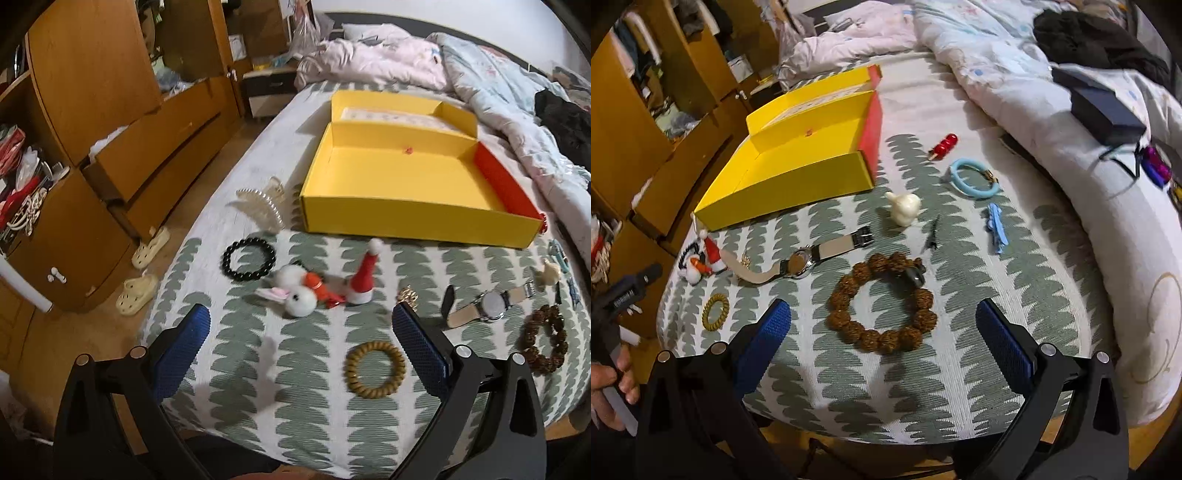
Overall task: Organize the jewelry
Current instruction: 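Move both tools toward the bracelets lying on the bedspread, then grasp the coiled brown bracelet with the left tool while the right tool grasps the rudraksha bracelet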
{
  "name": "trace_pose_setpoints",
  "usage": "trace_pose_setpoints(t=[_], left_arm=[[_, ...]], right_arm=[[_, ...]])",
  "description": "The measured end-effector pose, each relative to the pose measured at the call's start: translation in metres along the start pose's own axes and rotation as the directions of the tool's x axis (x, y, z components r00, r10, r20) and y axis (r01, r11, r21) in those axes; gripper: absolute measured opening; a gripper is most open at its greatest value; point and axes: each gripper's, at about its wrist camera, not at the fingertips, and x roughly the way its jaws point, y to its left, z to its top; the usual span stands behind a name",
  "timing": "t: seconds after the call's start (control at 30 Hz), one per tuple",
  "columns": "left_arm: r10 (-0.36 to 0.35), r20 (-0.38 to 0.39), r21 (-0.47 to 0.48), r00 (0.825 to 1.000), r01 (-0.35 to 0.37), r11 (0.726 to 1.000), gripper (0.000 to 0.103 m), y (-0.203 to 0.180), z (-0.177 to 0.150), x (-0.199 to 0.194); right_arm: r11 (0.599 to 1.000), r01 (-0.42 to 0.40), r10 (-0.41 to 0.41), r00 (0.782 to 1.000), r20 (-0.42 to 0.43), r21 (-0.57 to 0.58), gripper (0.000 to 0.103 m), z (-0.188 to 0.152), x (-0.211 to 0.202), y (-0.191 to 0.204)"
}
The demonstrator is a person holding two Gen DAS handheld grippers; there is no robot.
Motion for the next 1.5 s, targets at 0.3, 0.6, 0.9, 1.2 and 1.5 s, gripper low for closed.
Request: trace_pose_setpoints(t=[0.3, 0.6, 0.9, 1.2, 1.5], left_arm=[[-0.039, -0.113, 0.011, 0.993, 0.041, 0.999, 0.098, 0.005, -0.007, 0.016], [-0.049, -0.188, 0.070, 0.981, 0.063, 0.996, 0.098, -0.008, -0.017, 0.031], [-0.112, -0.239, 0.047, 0.965, 0.127, 0.991, 0.098, -0.008, -0.019, 0.041], [-0.104, -0.317, 0.084, 0.943, 0.138, 0.987, 0.072, -0.023, -0.024, 0.061], [-0.138, -0.364, 0.045, 0.921, 0.165, 0.985, 0.066, -0.023, -0.021, 0.076]], right_arm=[[0.994, -0.105, 0.106, 0.992, -0.073, 0.014, 0.100, -0.003, 0.010, 0.001], [0.984, -0.145, 0.133, 0.984, -0.117, -0.103, 0.092, -0.006, 0.029, 0.034], [0.977, -0.077, 0.042, 0.984, -0.173, -0.200, 0.068, -0.011, 0.063, 0.053], [0.965, 0.011, -0.060, 0.982, -0.179, -0.262, 0.051, -0.015, 0.083, 0.057], [0.962, 0.046, -0.096, 0.980, -0.174, -0.268, 0.046, -0.013, 0.089, 0.056]])
